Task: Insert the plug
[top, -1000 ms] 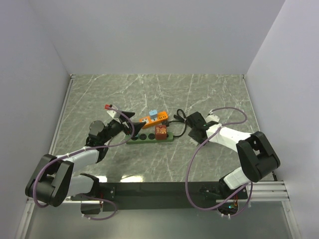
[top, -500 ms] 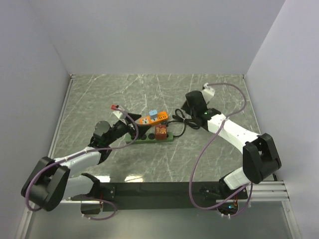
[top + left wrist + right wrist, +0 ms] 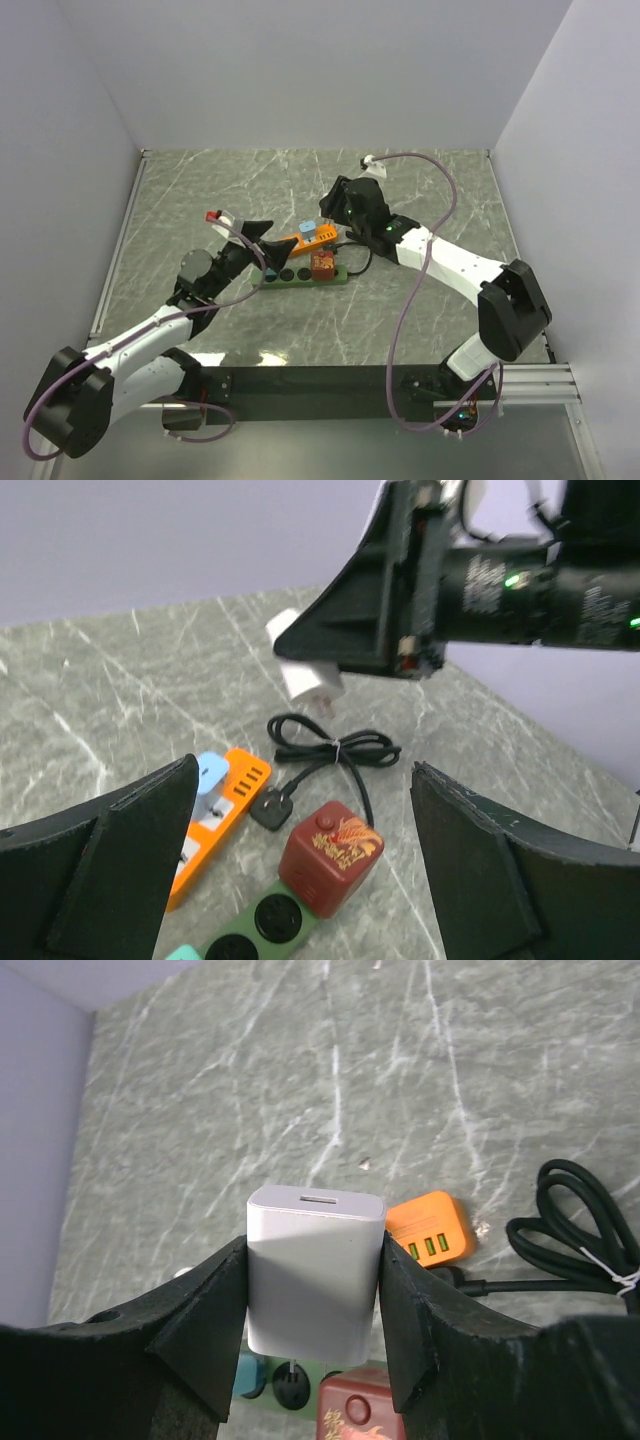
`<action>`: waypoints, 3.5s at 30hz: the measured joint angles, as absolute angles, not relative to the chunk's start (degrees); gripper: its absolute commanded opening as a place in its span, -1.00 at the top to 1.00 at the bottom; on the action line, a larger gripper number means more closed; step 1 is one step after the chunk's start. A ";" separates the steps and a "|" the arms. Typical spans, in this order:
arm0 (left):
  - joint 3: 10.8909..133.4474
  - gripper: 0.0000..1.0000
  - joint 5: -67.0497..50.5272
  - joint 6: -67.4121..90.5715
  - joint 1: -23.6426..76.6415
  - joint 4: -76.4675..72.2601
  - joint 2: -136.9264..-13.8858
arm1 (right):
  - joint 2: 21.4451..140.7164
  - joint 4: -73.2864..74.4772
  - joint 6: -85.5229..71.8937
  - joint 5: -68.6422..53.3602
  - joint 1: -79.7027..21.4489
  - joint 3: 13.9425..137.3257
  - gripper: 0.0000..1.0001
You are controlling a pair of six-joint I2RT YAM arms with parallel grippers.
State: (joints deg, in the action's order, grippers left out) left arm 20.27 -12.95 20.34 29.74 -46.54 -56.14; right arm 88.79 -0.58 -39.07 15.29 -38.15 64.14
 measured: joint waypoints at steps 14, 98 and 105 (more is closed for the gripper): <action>22.55 -0.86 -15.51 23.57 30.61 -51.27 -69.43 | 84.42 -2.50 -39.27 14.41 -41.87 61.21 1.00; 26.35 0.99 -36.38 2.09 32.38 -47.75 -70.63 | 74.43 12.69 -25.69 -35.27 -31.22 59.22 -0.86; 26.35 0.99 -36.42 1.39 32.60 -45.93 -70.65 | 76.95 9.61 -26.44 -38.17 -31.24 59.22 -0.71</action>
